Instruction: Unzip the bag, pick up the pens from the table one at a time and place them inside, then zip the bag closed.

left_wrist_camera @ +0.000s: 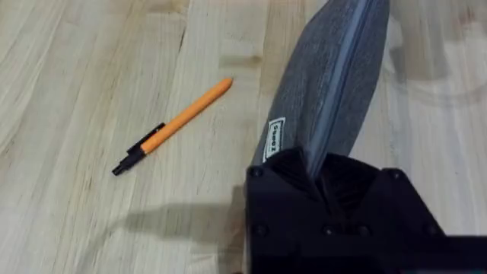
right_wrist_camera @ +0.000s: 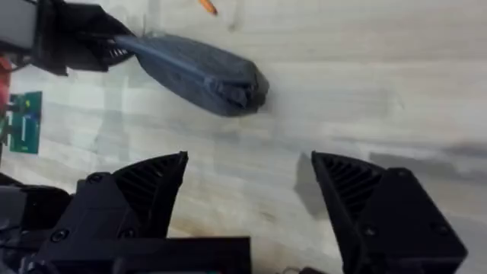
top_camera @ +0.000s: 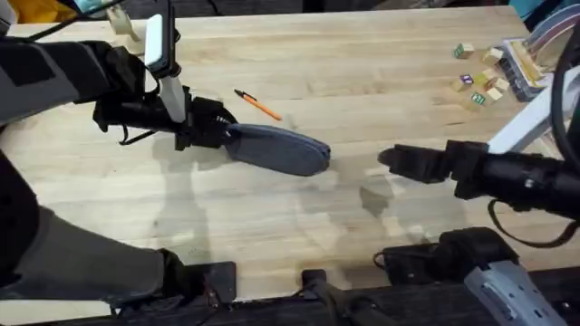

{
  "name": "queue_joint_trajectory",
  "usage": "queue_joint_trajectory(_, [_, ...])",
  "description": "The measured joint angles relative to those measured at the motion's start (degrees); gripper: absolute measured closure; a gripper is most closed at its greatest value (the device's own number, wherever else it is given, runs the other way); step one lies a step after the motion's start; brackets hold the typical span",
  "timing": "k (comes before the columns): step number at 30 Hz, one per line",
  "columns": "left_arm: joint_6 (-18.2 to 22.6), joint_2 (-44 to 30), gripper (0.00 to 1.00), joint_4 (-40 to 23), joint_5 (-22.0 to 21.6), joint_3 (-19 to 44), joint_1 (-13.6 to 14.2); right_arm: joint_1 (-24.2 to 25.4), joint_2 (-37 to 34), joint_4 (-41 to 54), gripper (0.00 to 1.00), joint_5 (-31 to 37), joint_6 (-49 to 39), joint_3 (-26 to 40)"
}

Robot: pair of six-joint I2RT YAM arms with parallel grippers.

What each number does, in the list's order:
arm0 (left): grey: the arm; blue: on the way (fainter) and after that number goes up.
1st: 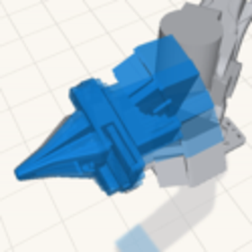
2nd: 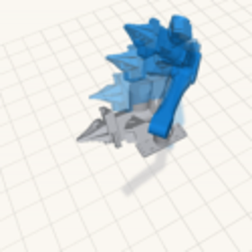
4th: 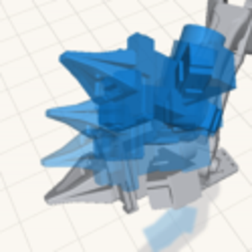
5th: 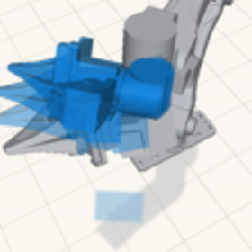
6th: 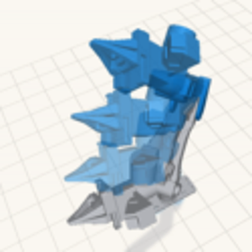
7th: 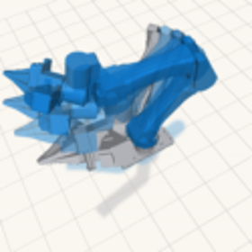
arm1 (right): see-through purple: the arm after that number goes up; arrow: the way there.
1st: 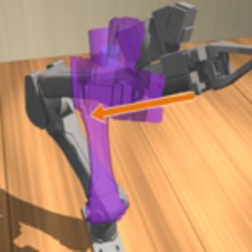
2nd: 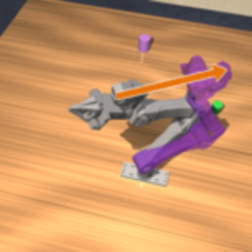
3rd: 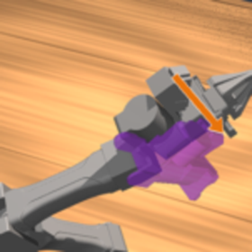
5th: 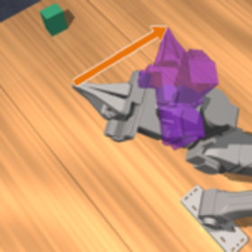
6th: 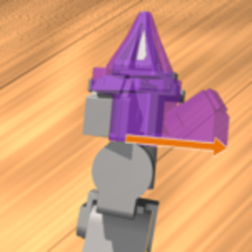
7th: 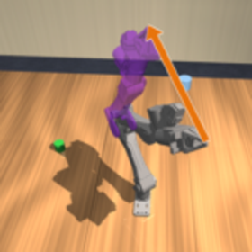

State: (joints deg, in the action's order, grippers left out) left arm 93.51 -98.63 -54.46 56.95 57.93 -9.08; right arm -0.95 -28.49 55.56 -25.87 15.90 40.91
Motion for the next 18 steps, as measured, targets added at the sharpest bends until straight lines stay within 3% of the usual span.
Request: queue_joint_trajectory(18, [0.0, 0.0, 0.958, -0.2, 0.0, 0.0, 0.0, 0.0, 0.0, -7.2, 0.004, -2.8, 1.8, -2.2])
